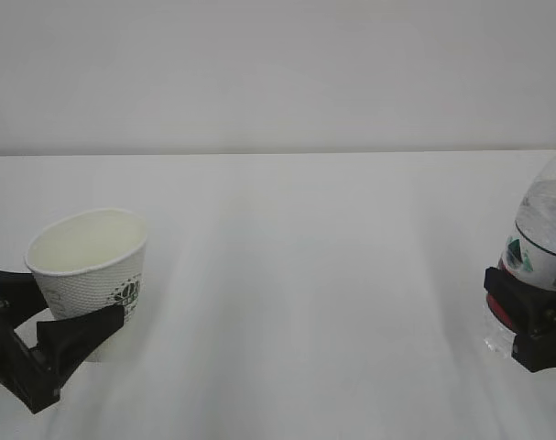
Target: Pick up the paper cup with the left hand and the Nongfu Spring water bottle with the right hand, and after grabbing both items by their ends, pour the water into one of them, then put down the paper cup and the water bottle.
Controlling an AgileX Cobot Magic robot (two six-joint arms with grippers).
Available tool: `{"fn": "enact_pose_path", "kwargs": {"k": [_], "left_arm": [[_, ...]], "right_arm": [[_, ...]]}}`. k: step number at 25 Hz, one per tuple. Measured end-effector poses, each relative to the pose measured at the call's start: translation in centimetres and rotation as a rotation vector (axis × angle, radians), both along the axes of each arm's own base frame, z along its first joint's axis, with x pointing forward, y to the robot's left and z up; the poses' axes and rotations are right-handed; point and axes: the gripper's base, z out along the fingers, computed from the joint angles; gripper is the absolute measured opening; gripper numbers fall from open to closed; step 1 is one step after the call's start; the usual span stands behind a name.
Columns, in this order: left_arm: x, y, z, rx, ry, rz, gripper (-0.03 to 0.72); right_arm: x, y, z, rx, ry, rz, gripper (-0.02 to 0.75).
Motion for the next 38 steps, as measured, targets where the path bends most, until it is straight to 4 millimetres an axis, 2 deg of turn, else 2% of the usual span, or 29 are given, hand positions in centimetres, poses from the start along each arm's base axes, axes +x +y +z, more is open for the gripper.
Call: {"fn": "enact_pose_path", "kwargs": {"k": [7, 19, 25, 38], "left_arm": [[0.1, -1.2, 0.4, 0.003, -0.029, -0.13, 0.534], [0.4, -5.8, 2.0, -0.029, -0.122, -0.327, 0.534], [-0.2, -7.4, 2.3, -0.044, -0.137, -0.395, 0.534], [-2.1, -9.6, 2.4, -0.066, -0.13, -0.488, 0.534]], "right_arm": [[0.0, 0.0, 0.0, 0.0, 0.0, 0.002, 0.481], [0.0, 0.1, 0.0, -0.003, 0.0, 0.017, 0.48], [0.0, 0.1, 0.0, -0.003, 0.0, 0.017, 0.48], [-0.1, 0.4, 0.0, -0.012, -0.005, 0.057, 0.48]]}}
